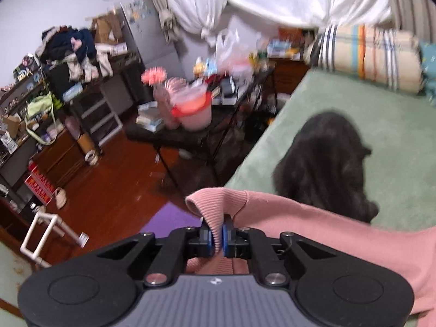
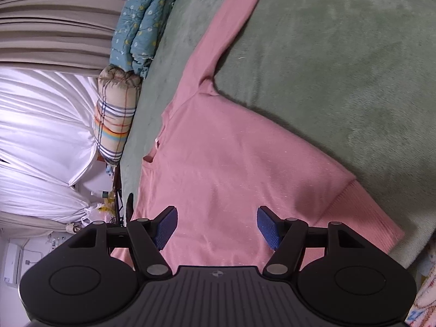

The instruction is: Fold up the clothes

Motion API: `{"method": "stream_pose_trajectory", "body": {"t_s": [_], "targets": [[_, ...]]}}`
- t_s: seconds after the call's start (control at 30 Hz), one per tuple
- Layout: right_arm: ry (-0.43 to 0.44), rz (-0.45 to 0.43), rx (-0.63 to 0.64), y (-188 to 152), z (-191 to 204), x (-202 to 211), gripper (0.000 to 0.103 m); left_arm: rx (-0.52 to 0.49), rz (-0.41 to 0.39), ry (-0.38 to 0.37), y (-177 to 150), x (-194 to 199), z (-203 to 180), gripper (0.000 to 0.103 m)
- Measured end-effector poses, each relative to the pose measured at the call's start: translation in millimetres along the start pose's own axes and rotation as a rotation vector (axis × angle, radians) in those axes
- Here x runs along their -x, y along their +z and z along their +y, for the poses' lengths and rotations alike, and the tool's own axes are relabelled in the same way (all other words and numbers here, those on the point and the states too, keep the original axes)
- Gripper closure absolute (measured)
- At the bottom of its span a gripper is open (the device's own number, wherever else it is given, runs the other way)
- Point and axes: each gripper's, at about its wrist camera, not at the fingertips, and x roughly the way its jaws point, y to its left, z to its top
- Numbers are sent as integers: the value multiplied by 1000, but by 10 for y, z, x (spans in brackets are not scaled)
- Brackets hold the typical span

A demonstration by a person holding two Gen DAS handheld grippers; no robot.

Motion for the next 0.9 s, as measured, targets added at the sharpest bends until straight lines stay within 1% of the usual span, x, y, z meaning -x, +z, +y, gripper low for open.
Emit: {"method": "stream_pose_trajectory", "body": {"t_s": [0.03,0.1,0.2,0.3,0.4,0.47,0.53,0.57,0.6,0.67,0.73,0.77,0.8,0.83,0.87,0.9], "targets": [[-3,-1,-6,3,-14,-4,39,-7,19,5,-24,-57,5,76],[-4,-1,-10,13,-26,-14,39,-18,37,31,-107,-86,77,67],[1,-1,-5,57,-21,-24,39,-21,30,69,-160,-7,258,67],[3,-7,13,140,-9,-25,38,36,6,49,-143,199,523,62],[-6,-10,41,256,-8,-24,38,79,-43,-48,-241,557,674,61],[-23,-8,67,344,-12,-16,38,63,-75,-142,-427,821,608,60],[-44,-6,94,422,-32,2,38,40,-107,-240,-634,1089,511,48],[-56,-5,106,468,-47,12,38,31,-116,-321,-878,1257,378,47],[-71,8,143,514,-36,14,38,32,-97,-414,-1125,1337,232,47],[-102,33,217,605,-14,17,38,43,-34,-596,-1556,1392,-30,47],[-131,58,292,694,7,21,38,64,32,-732,-1879,1355,-247,47],[-136,74,335,713,19,23,38,66,100,-838,-2142,1285,-451,47],[-142,92,382,735,29,25,38,65,156,-908,-2349,1216,-615,47],[-153,140,472,788,20,30,38,69,210,-943,-2529,1138,-756,47],[-141,167,483,827,-26,33,40,74,257,-963,-2676,1057,-868,47],[-117,194,454,866,-107,33,44,78,298,-977,-2800,979,-959,47]]}}
